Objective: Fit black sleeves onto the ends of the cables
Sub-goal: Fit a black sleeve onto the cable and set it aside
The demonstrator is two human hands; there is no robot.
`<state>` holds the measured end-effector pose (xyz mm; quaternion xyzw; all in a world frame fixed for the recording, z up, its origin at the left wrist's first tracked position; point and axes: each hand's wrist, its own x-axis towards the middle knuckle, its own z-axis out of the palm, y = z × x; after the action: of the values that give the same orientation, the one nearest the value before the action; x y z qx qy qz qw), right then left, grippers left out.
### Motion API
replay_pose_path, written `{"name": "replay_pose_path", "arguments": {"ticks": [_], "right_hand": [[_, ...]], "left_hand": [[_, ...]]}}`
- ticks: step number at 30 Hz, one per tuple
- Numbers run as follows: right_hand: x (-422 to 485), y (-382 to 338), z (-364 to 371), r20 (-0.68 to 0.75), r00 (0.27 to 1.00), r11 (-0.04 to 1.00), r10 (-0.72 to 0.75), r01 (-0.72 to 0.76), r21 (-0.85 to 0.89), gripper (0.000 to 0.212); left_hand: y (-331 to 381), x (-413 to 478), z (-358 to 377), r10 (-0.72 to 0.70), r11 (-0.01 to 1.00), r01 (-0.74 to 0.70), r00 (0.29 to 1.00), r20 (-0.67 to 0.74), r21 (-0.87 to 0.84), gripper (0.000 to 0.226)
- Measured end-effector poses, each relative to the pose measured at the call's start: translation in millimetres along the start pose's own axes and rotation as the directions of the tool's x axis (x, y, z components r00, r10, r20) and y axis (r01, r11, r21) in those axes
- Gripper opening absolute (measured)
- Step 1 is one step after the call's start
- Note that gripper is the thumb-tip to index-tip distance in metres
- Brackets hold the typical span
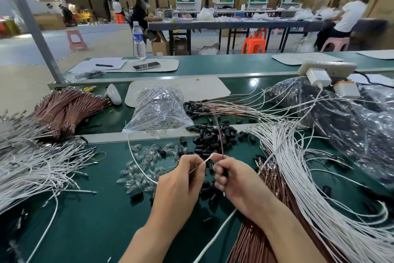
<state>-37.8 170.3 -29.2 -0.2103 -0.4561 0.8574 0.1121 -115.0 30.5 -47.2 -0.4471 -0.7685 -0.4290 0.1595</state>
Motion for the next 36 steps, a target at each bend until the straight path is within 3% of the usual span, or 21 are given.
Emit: {"name": "replay_pose_path", "arguments": {"ticks": [6,15,22,29,36], "right_hand": [[-8,1,1,0.17,0.982,0.996,-0.082,0.088,-0.024,0.011],[-3,7,-5,0.123,0.98,0.987,-0.158,0.156,0.026,0.017],[-2,7,-7,0.09,0.968,0.968,-0.234,0.241,-0.07,0.02],[0,7,-19,0.039,0.954,0.903,-0.296,0.293,-0.314,0.03],[6,8,-26,0.082,0.961,0.914,-0.262,0.275,-0.299,0.037]], "left_hand": [[-1,0,0,0.008,0.999,-0.007,0.999,0.033,-0.039,0.011],[3,-2,-2,0.019,0.999,-0.016,0.997,0.072,-0.039,0.011],[6,0,-2,0.013,1.0,-0.012,0.997,0.078,-0.018,0.015],[7,2,-4,0.039,0.998,-0.04,0.999,0.014,0.049,0.021],[4,5,-6,0.069,0.989,-0.071,0.997,0.021,0.126,0.015]]}}
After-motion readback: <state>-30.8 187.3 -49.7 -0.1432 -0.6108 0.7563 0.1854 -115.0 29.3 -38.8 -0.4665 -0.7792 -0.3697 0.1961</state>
